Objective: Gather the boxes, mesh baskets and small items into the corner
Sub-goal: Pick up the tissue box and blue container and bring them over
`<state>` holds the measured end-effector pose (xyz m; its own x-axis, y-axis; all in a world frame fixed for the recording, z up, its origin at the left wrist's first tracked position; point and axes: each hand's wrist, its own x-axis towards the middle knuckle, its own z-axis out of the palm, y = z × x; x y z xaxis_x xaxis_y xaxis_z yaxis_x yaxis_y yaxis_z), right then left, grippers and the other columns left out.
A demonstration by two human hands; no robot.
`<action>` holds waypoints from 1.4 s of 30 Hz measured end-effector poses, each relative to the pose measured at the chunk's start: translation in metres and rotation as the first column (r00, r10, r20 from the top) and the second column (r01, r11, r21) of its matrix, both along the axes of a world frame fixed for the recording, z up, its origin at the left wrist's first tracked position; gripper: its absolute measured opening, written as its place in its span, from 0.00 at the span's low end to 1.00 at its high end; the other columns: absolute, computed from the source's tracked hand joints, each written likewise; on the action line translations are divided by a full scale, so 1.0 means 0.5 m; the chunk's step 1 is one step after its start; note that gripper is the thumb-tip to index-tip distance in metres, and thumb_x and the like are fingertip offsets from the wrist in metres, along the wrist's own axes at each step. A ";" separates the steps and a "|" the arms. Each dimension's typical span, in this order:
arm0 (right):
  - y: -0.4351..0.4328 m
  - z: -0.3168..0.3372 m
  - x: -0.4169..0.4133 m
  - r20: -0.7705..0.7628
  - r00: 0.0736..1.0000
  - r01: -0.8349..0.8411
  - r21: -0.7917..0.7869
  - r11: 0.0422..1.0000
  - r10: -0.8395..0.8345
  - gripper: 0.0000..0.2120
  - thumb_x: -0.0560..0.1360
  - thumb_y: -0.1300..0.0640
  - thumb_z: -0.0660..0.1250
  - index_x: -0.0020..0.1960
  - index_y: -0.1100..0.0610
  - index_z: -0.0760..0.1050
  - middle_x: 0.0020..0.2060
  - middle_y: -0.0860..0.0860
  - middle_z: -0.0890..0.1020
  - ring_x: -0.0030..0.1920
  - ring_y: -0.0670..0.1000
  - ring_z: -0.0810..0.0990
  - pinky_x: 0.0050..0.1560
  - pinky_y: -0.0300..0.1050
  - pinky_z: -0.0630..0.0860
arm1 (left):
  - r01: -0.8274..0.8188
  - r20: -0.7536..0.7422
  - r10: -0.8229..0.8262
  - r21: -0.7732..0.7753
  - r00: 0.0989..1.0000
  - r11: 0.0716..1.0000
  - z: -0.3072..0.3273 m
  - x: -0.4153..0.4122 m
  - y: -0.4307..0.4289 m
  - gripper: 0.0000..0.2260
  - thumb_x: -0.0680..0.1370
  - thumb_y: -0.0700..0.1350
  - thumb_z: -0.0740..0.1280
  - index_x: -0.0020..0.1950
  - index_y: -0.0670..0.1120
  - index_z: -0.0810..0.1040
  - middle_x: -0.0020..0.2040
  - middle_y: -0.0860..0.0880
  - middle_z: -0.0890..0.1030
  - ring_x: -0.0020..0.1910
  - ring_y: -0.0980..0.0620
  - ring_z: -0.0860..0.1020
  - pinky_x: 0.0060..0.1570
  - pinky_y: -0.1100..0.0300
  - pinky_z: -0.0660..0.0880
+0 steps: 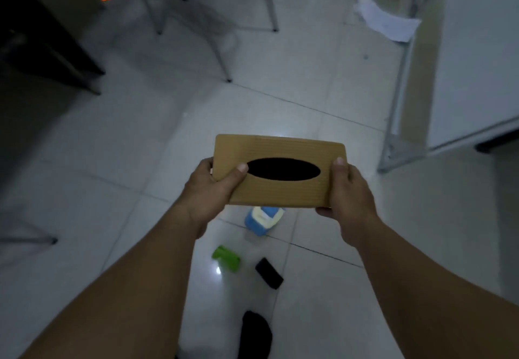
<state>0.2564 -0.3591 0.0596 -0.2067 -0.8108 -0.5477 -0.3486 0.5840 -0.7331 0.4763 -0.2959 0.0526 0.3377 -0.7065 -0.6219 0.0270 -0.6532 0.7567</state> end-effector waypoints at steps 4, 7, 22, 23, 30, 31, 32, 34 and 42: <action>0.062 0.006 0.143 0.028 0.979 -0.202 0.017 0.979 0.202 0.19 0.81 0.38 0.51 0.64 0.47 0.70 0.49 0.48 0.76 0.49 0.52 0.79 0.45 0.55 0.83 | -0.139 0.131 0.144 -0.048 0.981 0.989 0.025 0.105 0.145 0.21 0.73 0.63 0.69 0.61 0.54 0.75 0.52 0.53 0.81 0.50 0.53 0.79 0.53 0.52 0.78; 0.128 0.018 0.252 0.022 0.936 -0.352 0.006 0.936 0.352 0.22 0.80 0.36 0.51 0.65 0.48 0.70 0.51 0.52 0.77 0.50 0.55 0.79 0.45 0.56 0.83 | -0.269 0.269 0.274 -0.057 0.923 0.961 0.049 0.178 0.268 0.22 0.73 0.64 0.68 0.62 0.54 0.74 0.51 0.54 0.81 0.49 0.51 0.80 0.51 0.51 0.79; 0.975 0.170 0.587 -0.004 0.313 -0.944 -0.112 0.311 0.950 0.22 0.79 0.36 0.50 0.63 0.48 0.70 0.51 0.52 0.77 0.48 0.54 0.79 0.46 0.58 0.82 | -0.917 0.369 0.888 -0.176 0.275 0.357 0.192 0.160 1.280 0.24 0.75 0.63 0.66 0.64 0.50 0.72 0.51 0.52 0.78 0.49 0.51 0.77 0.46 0.57 0.73; 1.056 0.182 0.588 0.008 0.267 -0.958 -0.109 0.266 0.964 0.20 0.80 0.37 0.50 0.61 0.47 0.70 0.50 0.52 0.77 0.48 0.54 0.79 0.47 0.58 0.82 | -0.937 0.376 0.901 -0.180 0.217 0.301 0.207 0.136 1.357 0.23 0.76 0.62 0.66 0.64 0.50 0.72 0.52 0.51 0.78 0.49 0.50 0.77 0.46 0.58 0.71; 1.493 0.227 0.579 0.065 0.021 -0.994 -0.104 0.028 0.998 0.14 0.80 0.38 0.51 0.58 0.45 0.67 0.47 0.48 0.75 0.48 0.53 0.78 0.47 0.58 0.82 | -0.980 0.436 0.899 -0.193 -0.037 0.054 0.268 0.026 1.776 0.23 0.75 0.64 0.64 0.64 0.53 0.72 0.56 0.50 0.77 0.55 0.48 0.75 0.56 0.48 0.75; 1.526 0.226 0.585 0.063 -0.006 -0.995 -0.103 0.001 0.998 0.15 0.80 0.38 0.51 0.58 0.45 0.67 0.48 0.48 0.75 0.48 0.53 0.78 0.48 0.58 0.82 | -0.982 0.431 0.900 -0.188 -0.057 0.028 0.265 0.022 1.808 0.24 0.74 0.65 0.64 0.64 0.53 0.72 0.56 0.50 0.76 0.55 0.48 0.76 0.57 0.46 0.75; 1.554 0.223 0.594 0.057 -0.030 -0.995 -0.100 -0.024 0.998 0.16 0.80 0.38 0.51 0.59 0.45 0.68 0.48 0.48 0.75 0.48 0.53 0.78 0.48 0.58 0.82 | -0.984 0.426 0.902 -0.180 -0.074 0.004 0.263 0.021 1.833 0.24 0.74 0.65 0.64 0.64 0.53 0.72 0.57 0.50 0.76 0.55 0.48 0.76 0.58 0.45 0.75; 1.592 0.212 0.617 0.053 -0.065 -0.994 -0.094 -0.060 0.996 0.18 0.80 0.37 0.51 0.62 0.46 0.68 0.50 0.49 0.76 0.49 0.53 0.78 0.48 0.58 0.82 | -0.985 0.413 0.905 -0.169 -0.103 -0.035 0.254 0.028 1.864 0.23 0.75 0.65 0.65 0.65 0.53 0.71 0.57 0.50 0.76 0.55 0.48 0.75 0.58 0.46 0.75; 1.638 0.143 0.787 0.000 -0.078 -0.996 -0.054 -0.078 0.997 0.25 0.78 0.34 0.51 0.66 0.48 0.66 0.54 0.52 0.76 0.51 0.57 0.78 0.50 0.59 0.81 | -0.981 0.306 0.935 -0.128 -0.180 -0.147 0.210 0.192 1.898 0.22 0.76 0.59 0.68 0.64 0.52 0.68 0.54 0.52 0.75 0.52 0.51 0.75 0.47 0.55 0.72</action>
